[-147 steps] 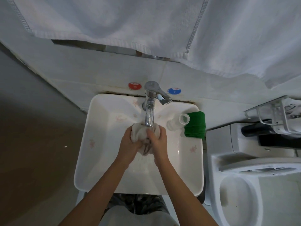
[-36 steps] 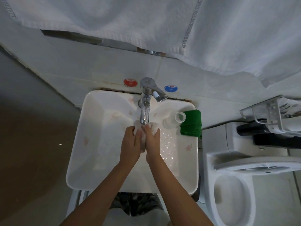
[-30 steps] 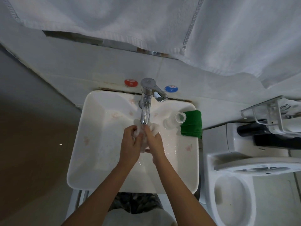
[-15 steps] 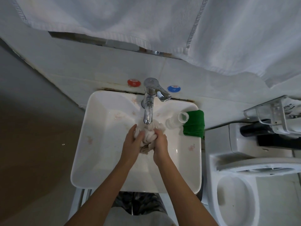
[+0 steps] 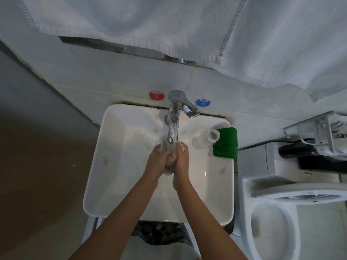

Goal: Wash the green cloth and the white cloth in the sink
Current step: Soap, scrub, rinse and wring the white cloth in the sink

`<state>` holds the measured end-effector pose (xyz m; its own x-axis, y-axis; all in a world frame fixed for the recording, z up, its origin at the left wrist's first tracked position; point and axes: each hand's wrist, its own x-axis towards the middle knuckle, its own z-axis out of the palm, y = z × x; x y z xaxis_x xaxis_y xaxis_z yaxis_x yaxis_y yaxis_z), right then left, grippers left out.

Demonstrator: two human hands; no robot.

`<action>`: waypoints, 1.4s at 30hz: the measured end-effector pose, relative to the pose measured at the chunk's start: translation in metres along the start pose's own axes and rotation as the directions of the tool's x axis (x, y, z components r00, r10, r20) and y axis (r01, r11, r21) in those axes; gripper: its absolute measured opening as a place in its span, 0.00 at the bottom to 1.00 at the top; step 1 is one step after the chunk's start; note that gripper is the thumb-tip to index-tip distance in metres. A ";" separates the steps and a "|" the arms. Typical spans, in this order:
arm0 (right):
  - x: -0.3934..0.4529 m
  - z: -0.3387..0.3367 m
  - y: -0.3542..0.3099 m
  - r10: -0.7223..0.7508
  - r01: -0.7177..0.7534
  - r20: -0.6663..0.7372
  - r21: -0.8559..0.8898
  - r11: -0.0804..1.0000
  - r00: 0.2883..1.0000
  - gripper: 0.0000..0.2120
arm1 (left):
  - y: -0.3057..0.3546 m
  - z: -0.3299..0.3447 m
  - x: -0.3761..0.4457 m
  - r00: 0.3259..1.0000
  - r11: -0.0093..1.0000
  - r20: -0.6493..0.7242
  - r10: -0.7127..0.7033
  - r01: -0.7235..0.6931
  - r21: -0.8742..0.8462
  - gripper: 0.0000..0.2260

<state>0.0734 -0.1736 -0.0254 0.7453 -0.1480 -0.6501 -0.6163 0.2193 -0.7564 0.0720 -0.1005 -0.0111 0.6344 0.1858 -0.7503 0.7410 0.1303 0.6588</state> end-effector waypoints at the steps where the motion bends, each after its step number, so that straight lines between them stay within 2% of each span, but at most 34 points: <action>1: -0.001 0.003 0.000 -0.014 0.014 -0.001 -0.029 0.999 1.000 0.06 | -0.003 0.005 -0.001 0.995 1.000 -0.093 0.024 -0.024 0.005 0.19; 4: 0.000 0.011 -0.001 -0.137 0.133 -0.030 -0.107 0.985 0.990 0.17 | -0.010 0.014 -0.004 0.946 0.976 -0.285 0.153 -0.099 0.193 0.26; 6: 0.002 0.013 0.000 -0.180 0.173 -0.036 -0.140 0.975 0.983 0.21 | -0.009 0.016 -0.005 0.918 0.957 -0.341 0.200 -0.108 0.270 0.24; 8: 0.004 0.015 -0.002 -0.163 0.153 -0.055 -0.154 0.976 0.985 0.18 | -0.006 0.019 -0.006 0.904 0.925 -0.348 0.248 -0.114 0.363 0.21; 10: 0.005 0.015 0.000 -0.148 0.125 -0.078 -0.249 0.960 0.986 0.13 | -0.006 0.018 -0.004 0.891 0.882 -0.321 0.320 -0.157 0.444 0.20; 12: 0.009 0.015 0.002 -0.152 0.126 -0.049 -0.343 0.931 0.987 0.11 | -0.007 0.016 -0.003 0.892 0.906 -0.313 0.326 -0.200 0.373 0.18; 13: 0.012 0.016 0.005 -0.108 0.084 -0.045 -0.364 0.928 0.993 0.10 | -0.007 0.016 -0.002 0.884 0.905 -0.319 0.341 -0.217 0.366 0.17; 14: 0.017 0.015 0.006 -0.068 0.047 -0.063 -0.289 0.956 0.996 0.10 | -0.008 0.016 -0.002 0.870 0.891 -0.325 0.371 -0.235 0.388 0.17; 15: 0.017 0.014 0.002 -0.012 0.007 -0.016 -0.272 0.962 1.000 0.09 | -0.008 0.016 -0.002 0.857 0.875 -0.324 0.400 -0.253 0.413 0.17; 16: 0.019 0.012 0.004 -0.047 0.039 -0.024 -0.262 0.964 0.999 0.09 | -0.010 0.016 -0.002 0.848 0.867 -0.323 0.419 -0.269 0.418 0.17; 17: 0.017 0.012 0.003 -0.013 0.005 -0.035 -0.225 0.974 0.999 0.09 | -0.012 0.016 -0.001 0.842 0.871 -0.324 0.431 -0.295 0.394 0.17; 18: 0.013 0.014 0.004 -0.122 0.089 -0.088 -0.310 0.947 0.989 0.10 | -0.013 0.015 0.001 0.840 0.876 -0.320 0.439 -0.322 0.358 0.17; 19: 0.012 0.012 0.006 -0.144 0.096 -0.153 -0.282 0.955 0.978 0.10 | -0.016 0.014 0.003 0.833 0.875 -0.315 0.455 -0.353 0.332 0.17; 20: 0.012 0.011 0.006 -0.157 0.112 -0.150 -0.270 0.956 0.976 0.11 | -0.018 0.014 0.005 0.827 0.868 -0.302 0.474 -0.380 0.320 0.17; 22: 0.010 0.008 0.007 -0.182 0.159 -0.046 -0.308 0.938 0.982 0.12 | -0.018 0.013 0.005 0.804 0.841 -0.286 0.521 -0.426 0.334 0.16; 25: 0.014 0.000 0.000 -0.133 0.157 0.088 -0.382 0.911 0.987 0.22 | -0.019 0.008 0.005 0.771 0.798 -0.255 0.584 -0.486 0.358 0.13; 28: 0.014 -0.007 -0.005 0.006 0.040 0.134 -0.337 0.941 0.991 0.28 | -0.021 0.005 0.009 0.783 0.792 -0.194 0.592 -0.519 0.322 0.12; 31: 0.013 -0.009 -0.005 -0.023 0.030 0.036 -0.216 0.976 0.999 0.27 | -0.018 0.006 0.007 0.836 0.834 -0.131 0.534 -0.495 0.243 0.03; 34: 0.013 -0.012 -0.006 -0.063 0.059 -0.032 -0.107 0.992 0.998 0.15 | -0.018 0.003 0.006 0.864 0.856 -0.091 0.495 -0.467 0.223 0.19; 37: 0.012 -0.013 -0.006 -0.113 0.109 -0.041 -0.095 0.989 0.993 0.07 | -0.019 -0.003 0.008 0.879 0.876 -0.065 0.472 -0.460 0.147 0.24; 39: 0.013 -0.012 -0.005 -0.140 0.133 -0.056 -0.121 0.984 0.989 0.07 | -0.018 -0.006 0.009 0.913 0.913 -0.061 0.404 -0.398 0.091 0.18; 42: 0.015 -0.012 -0.011 -0.045 0.043 -0.086 -0.032 0.999 0.995 0.11 | -0.012 -0.011 0.007 0.928 0.929 -0.066 0.368 -0.362 0.077 0.12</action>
<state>0.0887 -0.1894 -0.0276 0.7478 -0.2398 -0.6191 -0.5918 0.1821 -0.7853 0.0645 -0.0897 -0.0238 0.8464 0.2844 -0.4503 0.4752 -0.0213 0.8796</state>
